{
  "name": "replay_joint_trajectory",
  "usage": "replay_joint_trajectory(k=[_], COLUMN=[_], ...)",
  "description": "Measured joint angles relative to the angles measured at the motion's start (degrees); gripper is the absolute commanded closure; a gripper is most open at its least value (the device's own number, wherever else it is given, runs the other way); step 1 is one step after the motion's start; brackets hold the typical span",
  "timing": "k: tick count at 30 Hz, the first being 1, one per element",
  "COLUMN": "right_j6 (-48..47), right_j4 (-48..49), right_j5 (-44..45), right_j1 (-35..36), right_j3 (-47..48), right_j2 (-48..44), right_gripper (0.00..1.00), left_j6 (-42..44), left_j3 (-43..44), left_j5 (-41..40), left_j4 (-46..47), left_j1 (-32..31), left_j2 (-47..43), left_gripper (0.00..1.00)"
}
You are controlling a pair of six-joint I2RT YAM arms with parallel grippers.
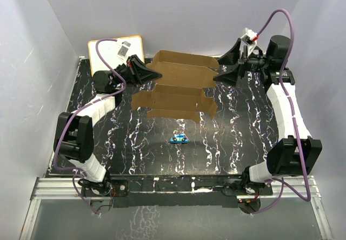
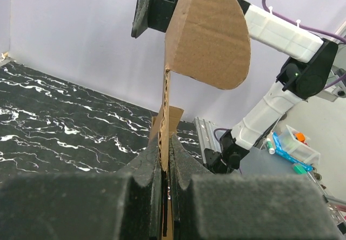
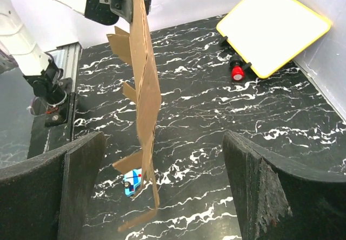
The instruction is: Fold the paper box
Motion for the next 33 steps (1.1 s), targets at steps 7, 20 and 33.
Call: replay_joint_trajectory(k=[7, 20, 33], right_j6=[-6.45, -12.24, -11.93], right_j4=[-11.72, -21.24, -21.53], right_j5=[6.78, 10.40, 9.31], right_j1=[7.13, 11.13, 11.15], right_j3=[6.12, 7.13, 8.31], right_j2=[2.60, 5.73, 5.73], right_gripper=[0.03, 0.59, 0.54], left_j6=[-0.87, -1.07, 0.02], left_j3=[0.00, 0.00, 0.00], left_j5=[0.68, 1.07, 1.07], left_j4=[1.64, 1.92, 1.16], left_j1=[-0.15, -0.61, -0.61], left_j2=[0.11, 0.42, 0.46], left_gripper=[1.00, 1.00, 1.00])
